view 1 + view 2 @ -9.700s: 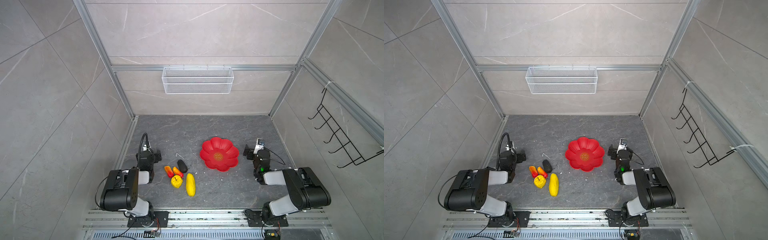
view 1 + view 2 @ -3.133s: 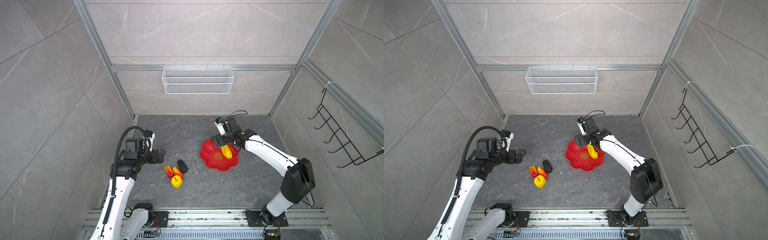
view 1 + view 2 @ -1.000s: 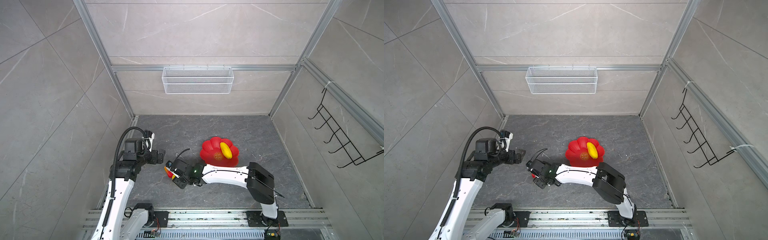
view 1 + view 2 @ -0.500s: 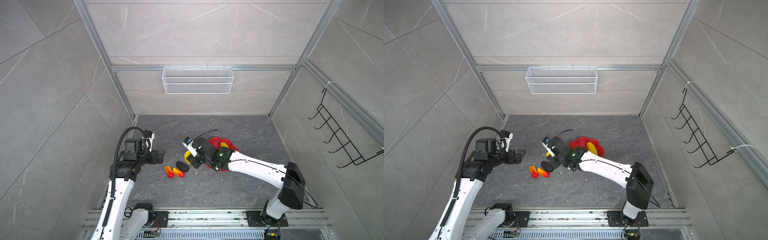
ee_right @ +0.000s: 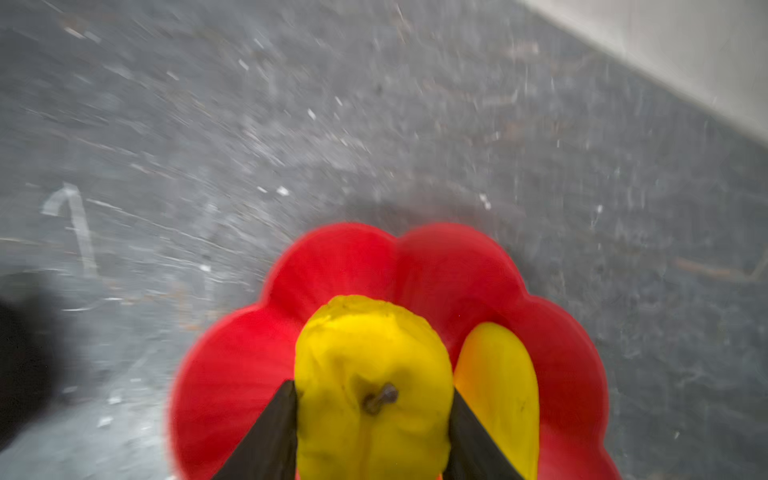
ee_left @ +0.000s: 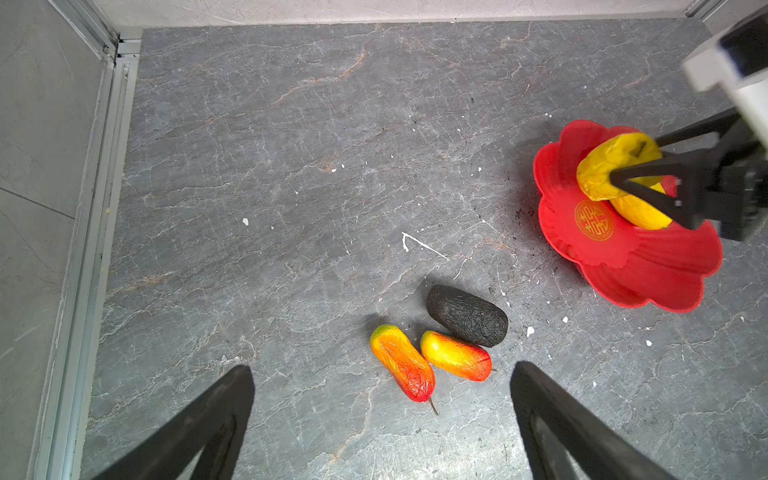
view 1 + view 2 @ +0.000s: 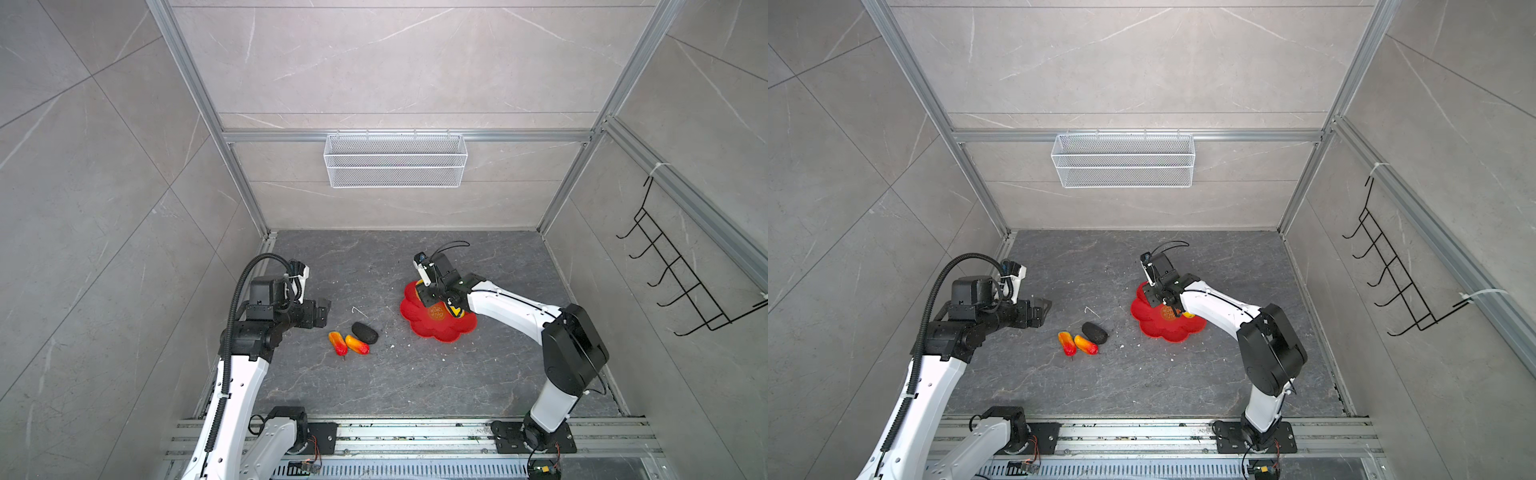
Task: Place and organize the fake fruits in the fruit bowl
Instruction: 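Lift the yellow pear into the red bowl and open the right gripper, then reach the right gripper to the dark avocado and grasp it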
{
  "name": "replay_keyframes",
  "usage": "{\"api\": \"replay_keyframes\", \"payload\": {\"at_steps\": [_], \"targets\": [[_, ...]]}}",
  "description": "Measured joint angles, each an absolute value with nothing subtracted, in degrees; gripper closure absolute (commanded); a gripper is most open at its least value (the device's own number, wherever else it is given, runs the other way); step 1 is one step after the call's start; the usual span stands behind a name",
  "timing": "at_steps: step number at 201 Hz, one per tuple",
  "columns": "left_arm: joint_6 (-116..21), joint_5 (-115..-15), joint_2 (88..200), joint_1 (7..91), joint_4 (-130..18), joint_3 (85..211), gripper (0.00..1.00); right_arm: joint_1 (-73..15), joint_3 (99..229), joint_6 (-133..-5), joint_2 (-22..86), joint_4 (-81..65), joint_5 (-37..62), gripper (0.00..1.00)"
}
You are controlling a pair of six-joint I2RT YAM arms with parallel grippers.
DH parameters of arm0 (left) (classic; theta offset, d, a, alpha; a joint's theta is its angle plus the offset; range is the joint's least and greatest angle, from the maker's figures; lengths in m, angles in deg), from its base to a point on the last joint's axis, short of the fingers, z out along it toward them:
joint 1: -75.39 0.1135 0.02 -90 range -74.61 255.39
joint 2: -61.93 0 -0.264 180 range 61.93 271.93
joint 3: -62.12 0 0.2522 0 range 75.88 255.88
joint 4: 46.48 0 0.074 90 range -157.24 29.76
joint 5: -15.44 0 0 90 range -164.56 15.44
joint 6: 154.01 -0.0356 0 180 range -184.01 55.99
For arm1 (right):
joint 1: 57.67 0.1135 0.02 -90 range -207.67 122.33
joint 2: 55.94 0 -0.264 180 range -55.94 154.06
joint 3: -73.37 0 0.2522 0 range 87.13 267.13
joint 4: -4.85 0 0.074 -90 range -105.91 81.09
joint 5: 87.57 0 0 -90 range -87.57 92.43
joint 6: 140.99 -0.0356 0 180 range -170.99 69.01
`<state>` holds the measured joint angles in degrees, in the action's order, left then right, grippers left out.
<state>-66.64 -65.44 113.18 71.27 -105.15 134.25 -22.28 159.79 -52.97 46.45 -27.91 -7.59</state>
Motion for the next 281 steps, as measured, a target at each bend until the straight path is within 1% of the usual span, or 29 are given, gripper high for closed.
{"api": "replay_keyframes", "payload": {"at_steps": [52,91,162,187,210,229,234,244,263,281], "targets": [[-66.6,-65.4,113.2,71.3,-105.1,134.2,0.0,-26.6,156.9,-53.9,49.9,-25.9,-7.0,0.51],[-66.6,-65.4,113.4,71.3,-105.1,134.2,0.0,-26.9,156.8,-54.2,49.9,-24.8,-6.3,0.46],[-66.6,-65.4,113.6,71.3,-105.1,134.2,0.0,-27.0,156.8,-53.9,49.2,-25.5,-5.7,0.22],[-66.6,-65.4,113.6,71.3,-105.2,134.2,0.0,-27.0,157.1,-52.9,45.6,-27.6,-5.7,0.12],[-66.6,-65.4,113.6,71.3,-105.1,134.2,0.0,-26.3,158.1,-52.0,40.7,-28.8,-5.5,0.06],[-66.6,-65.4,113.6,71.3,-105.1,134.2,0.0,-23.9,159.1,-51.3,36.9,-28.9,-5.4,0.03],[-66.6,-65.4,113.6,71.3,-105.2,134.2,0.0,-22.6,159.4,-51.2,36.0,-28.9,-5.5,0.01],[-66.6,-65.4,113.6,71.3,-105.1,134.2,0.0,-19.5,159.9,-51.0,35.0,-28.7,-5.3,0.0],[-66.6,-65.4,113.6,71.3,-105.1,134.2,0.0,-13.1,160.7,-51.0,35.1,-28.4,-4.7,0.0],[-66.7,-65.4,113.6,71.3,-105.1,134.2,0.0,-7.6,161.6,-51.2,37.4,-28.1,-3.2,0.0]]}}
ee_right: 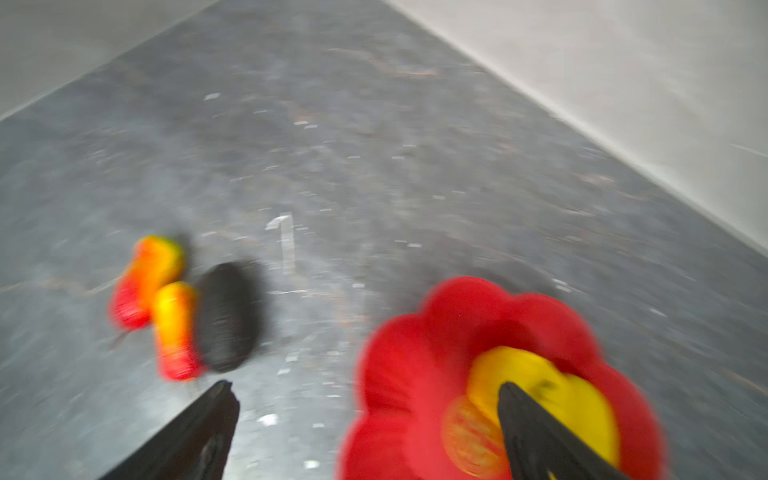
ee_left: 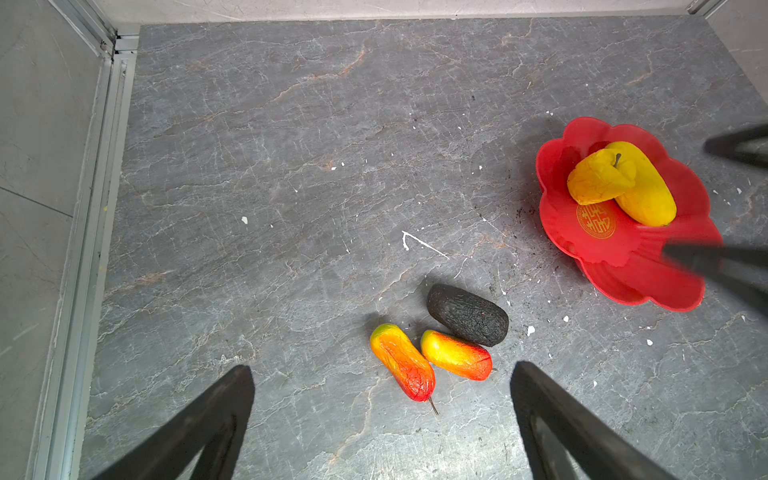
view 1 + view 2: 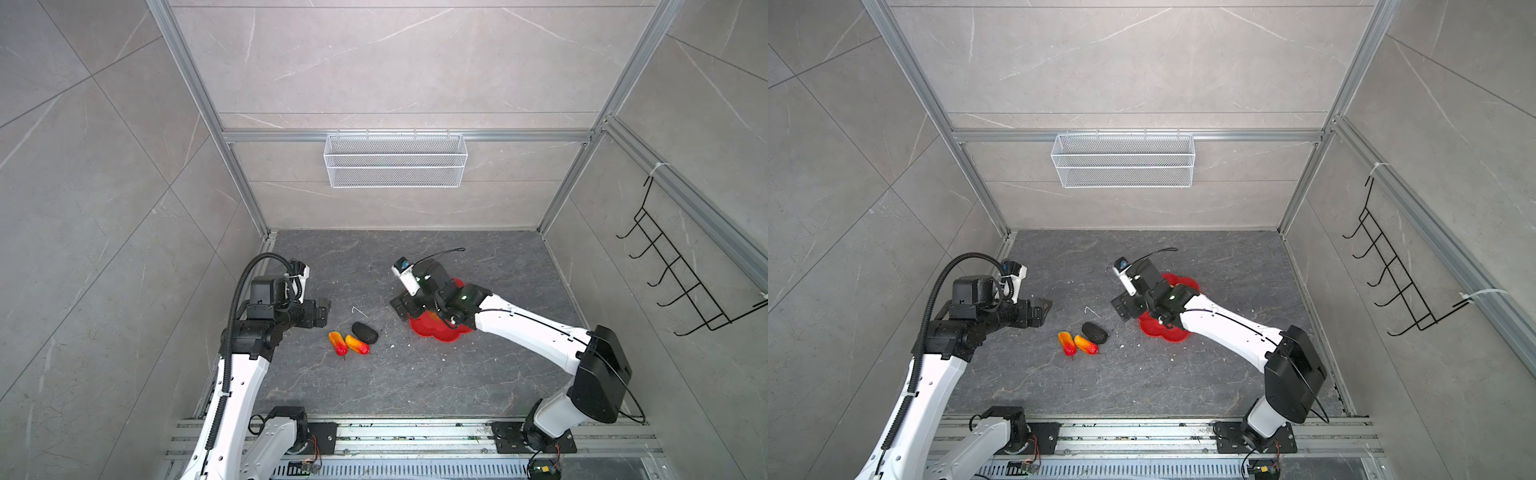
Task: Place and organize the fake fruits in the fruit bowl
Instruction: 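Reach the right gripper to the dark avocado and grasp it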
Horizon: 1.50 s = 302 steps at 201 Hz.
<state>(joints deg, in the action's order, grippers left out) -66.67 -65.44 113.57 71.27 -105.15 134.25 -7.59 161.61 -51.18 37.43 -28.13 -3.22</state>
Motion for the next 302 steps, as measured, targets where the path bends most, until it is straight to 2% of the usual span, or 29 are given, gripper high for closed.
{"api": "replay_keyframes", "payload": {"at_steps": [31,105,206,257,302], "targets": [[-66.7,-65.4,113.6,71.3,-105.1,134.2,0.0,-3.3,163.0,-52.2,44.4,-26.7,-0.8,0.01],[-66.6,-65.4,113.6,71.3,-105.1,134.2,0.0,-1.2,169.2,-54.3,57.6,-24.9,4.7,0.1],[-66.6,-65.4,113.6,71.3,-105.1,134.2,0.0,-1.2,171.7,-54.5,63.9,-23.6,6.0,0.32],[-66.7,-65.4,113.5,71.3,-105.1,134.2,0.0,-1.5,173.2,-54.7,65.0,-23.1,6.6,0.39],[-66.6,-65.4,113.5,71.3,-105.1,134.2,0.0,-1.6,173.3,-54.9,65.9,-22.8,6.8,0.41]]}}
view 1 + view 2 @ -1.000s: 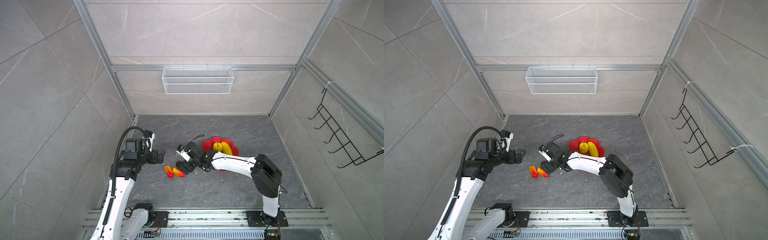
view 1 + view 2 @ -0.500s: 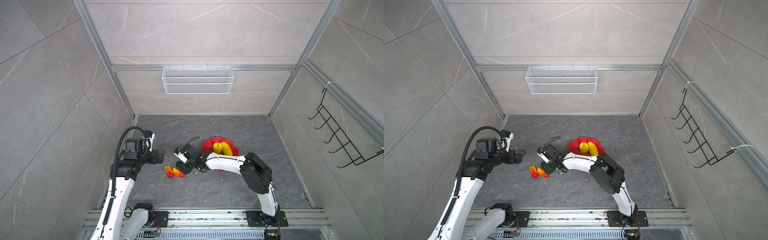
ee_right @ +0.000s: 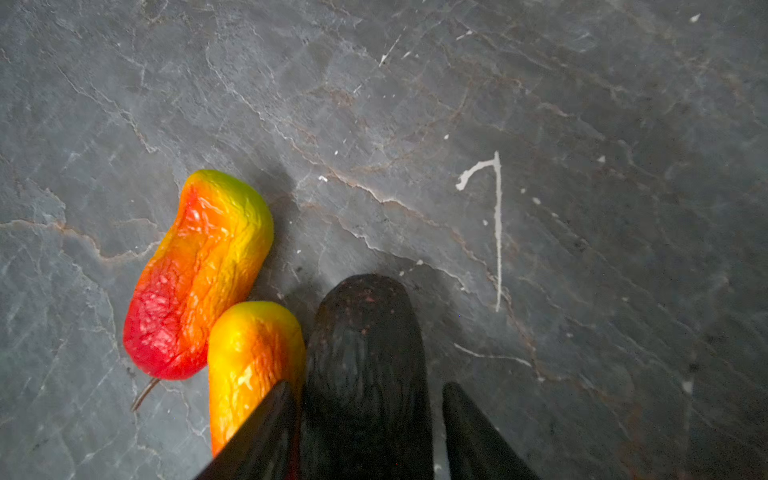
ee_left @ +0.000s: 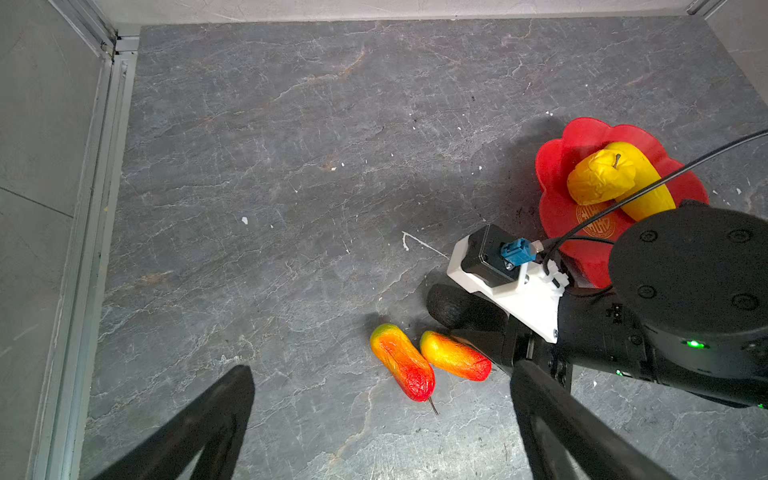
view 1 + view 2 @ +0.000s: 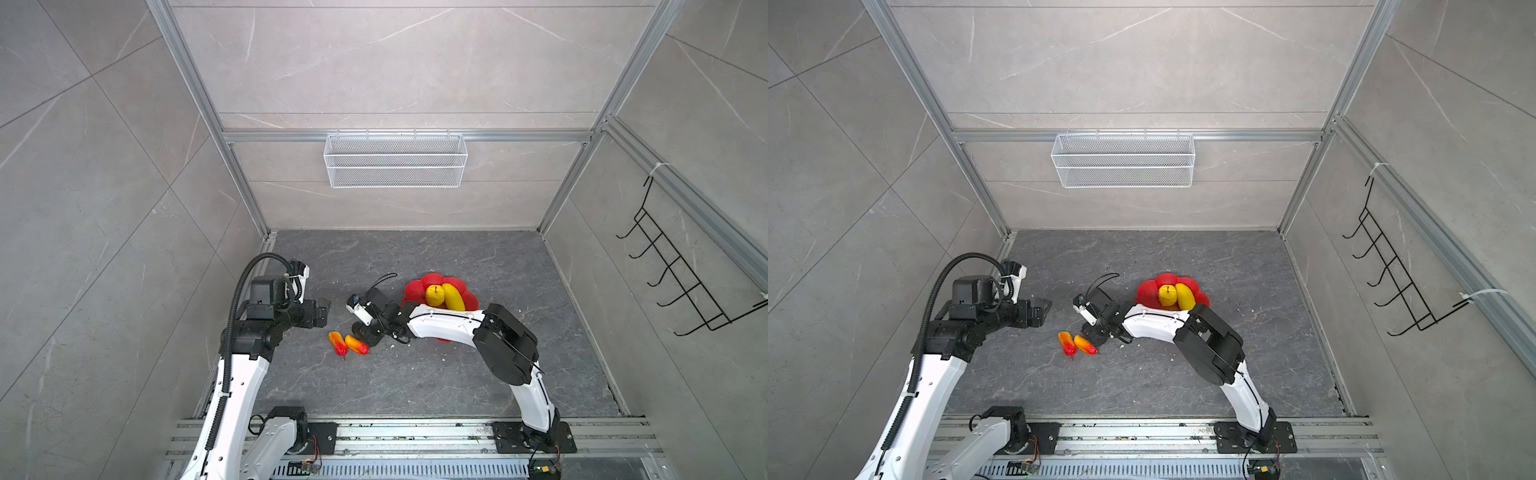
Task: Place and organize the fake fruits in the fruit bowl
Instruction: 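Reach the right gripper to the dark avocado and grasp it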
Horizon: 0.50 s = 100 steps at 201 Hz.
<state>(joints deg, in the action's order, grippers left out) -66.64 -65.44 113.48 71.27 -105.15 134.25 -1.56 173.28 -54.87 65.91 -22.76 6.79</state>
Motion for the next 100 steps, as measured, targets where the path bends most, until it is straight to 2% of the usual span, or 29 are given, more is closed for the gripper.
{"api": "replay_keyframes", "payload": {"at_steps": [8,29,100], "targets": [[-66.6,-65.4,113.5,71.3,-105.1,134.2,0.0,-1.6,173.3,-54.9,66.0,-22.8,6.8,0.42],[-66.6,-65.4,113.5,71.3,-105.1,134.2,0.0,-1.6,173.4,-55.0,66.4,-22.7,6.8,0.54],[-66.6,-65.4,113.5,71.3,-105.1,134.2,0.0,-2.3,173.3,-54.3,65.4,-23.8,6.1,0.63]]}}
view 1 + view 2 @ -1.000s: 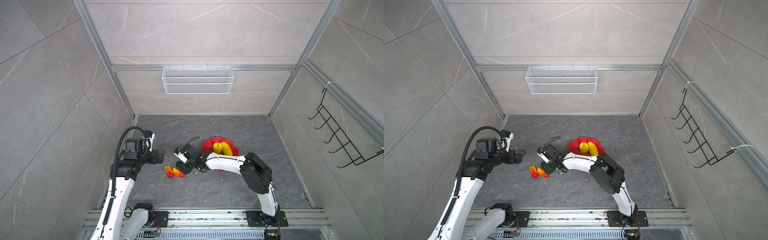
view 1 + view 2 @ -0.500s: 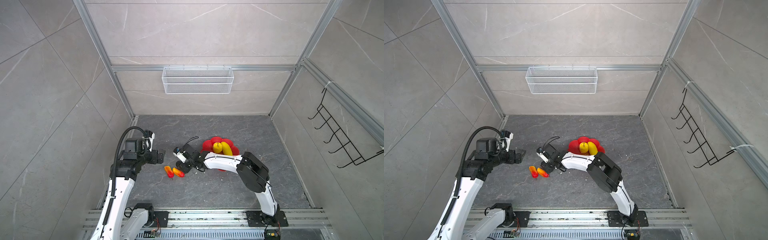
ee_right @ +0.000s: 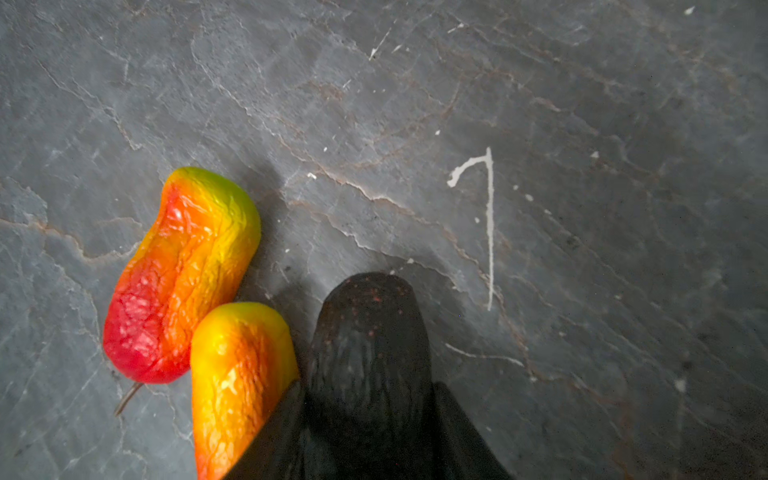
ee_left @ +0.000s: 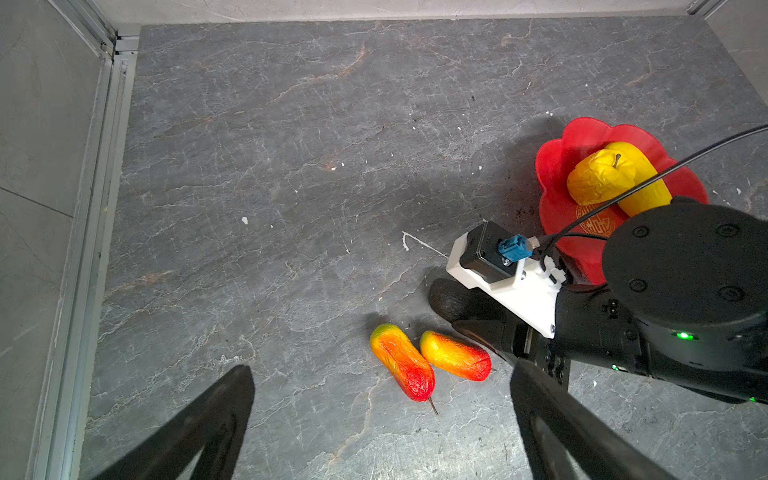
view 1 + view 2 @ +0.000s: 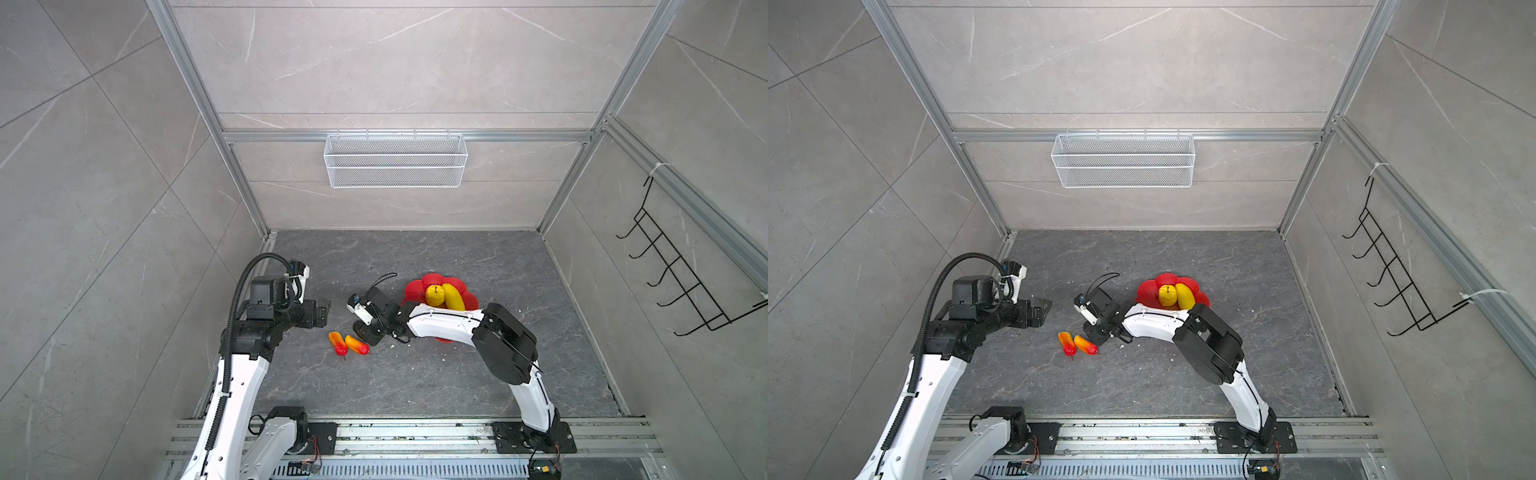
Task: Place and organize the fake fruits in the fruit bowl
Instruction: 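Reach the right gripper to the dark avocado and grasp it, then place the dark avocado in the red bowl beside the yellow fruits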
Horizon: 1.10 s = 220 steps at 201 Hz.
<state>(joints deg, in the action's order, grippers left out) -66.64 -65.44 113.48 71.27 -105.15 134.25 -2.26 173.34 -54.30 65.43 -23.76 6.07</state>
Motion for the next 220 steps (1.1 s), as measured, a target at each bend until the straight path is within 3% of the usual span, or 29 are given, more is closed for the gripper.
{"api": "replay_keyframes", "payload": {"at_steps": [49,121,220], "targets": [[-66.7,-65.4,113.5,71.3,-105.1,134.2,0.0,-6.1,168.7,-53.7,53.3,-25.1,5.3,0.65],[-66.6,-65.4,113.5,71.3,-105.1,134.2,0.0,-17.8,151.5,-54.0,29.3,-30.1,0.2,0.65],[-66.6,-65.3,113.6,71.3,-105.1,134.2,0.0,-21.9,143.6,-58.8,28.7,-37.9,-2.6,0.65]]}}
